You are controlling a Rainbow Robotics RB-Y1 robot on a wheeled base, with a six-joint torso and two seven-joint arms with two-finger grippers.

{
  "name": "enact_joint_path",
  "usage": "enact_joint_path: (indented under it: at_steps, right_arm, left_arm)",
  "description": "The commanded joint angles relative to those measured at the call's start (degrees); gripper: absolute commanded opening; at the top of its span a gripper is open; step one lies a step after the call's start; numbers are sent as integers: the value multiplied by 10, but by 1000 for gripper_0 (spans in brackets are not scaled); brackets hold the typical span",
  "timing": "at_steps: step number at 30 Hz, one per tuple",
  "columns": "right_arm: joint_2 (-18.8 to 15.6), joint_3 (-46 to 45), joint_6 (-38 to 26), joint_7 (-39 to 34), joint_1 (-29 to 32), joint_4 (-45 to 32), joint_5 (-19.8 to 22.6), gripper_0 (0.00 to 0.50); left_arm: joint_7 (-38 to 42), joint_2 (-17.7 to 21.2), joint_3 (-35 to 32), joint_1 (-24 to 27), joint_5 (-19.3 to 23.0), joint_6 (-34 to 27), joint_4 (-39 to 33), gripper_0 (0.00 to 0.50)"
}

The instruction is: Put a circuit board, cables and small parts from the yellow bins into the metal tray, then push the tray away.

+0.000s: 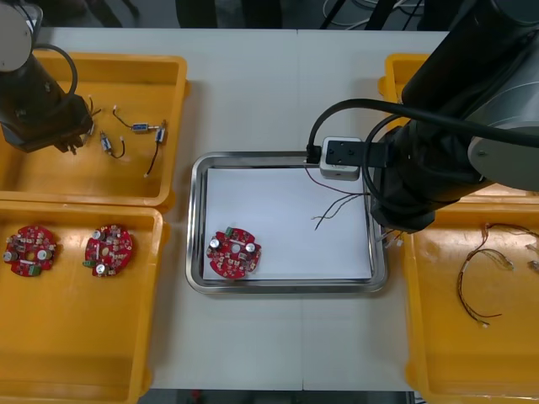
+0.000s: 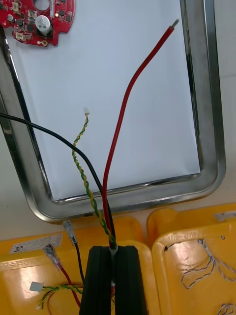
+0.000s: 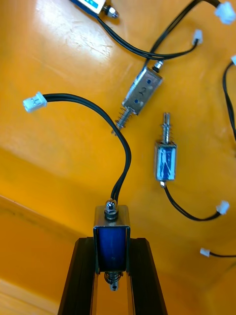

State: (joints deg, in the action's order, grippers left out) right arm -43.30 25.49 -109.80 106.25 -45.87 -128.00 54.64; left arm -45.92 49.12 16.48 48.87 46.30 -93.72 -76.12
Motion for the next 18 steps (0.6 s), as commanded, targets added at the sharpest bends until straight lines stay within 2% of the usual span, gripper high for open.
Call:
enact_joint_path:
  at_steps: [1, 7, 13, 16, 18]
  right_arm:
    - [32, 29, -2, 64, -19, 6, -37, 0]
    - [53, 83, -2, 90, -7, 7, -115, 0]
    - [94, 119, -2, 94, 34, 7, -208, 0]
    - [102, 134, -1, 100, 50, 7, -237, 0]
    - [106, 149, 22, 106, 62, 14, -255, 0]
  left_arm:
    - [5, 27, -19, 26, -3, -26, -47, 0]
    - [14, 21, -23, 26, 5, -50, -91, 0]
    - [23, 2, -23, 26, 10, -60, -129, 0]
    - [24, -7, -23, 26, 10, -63, -143, 0]
    - [24, -17, -22, 26, 10, -63, -159, 0]
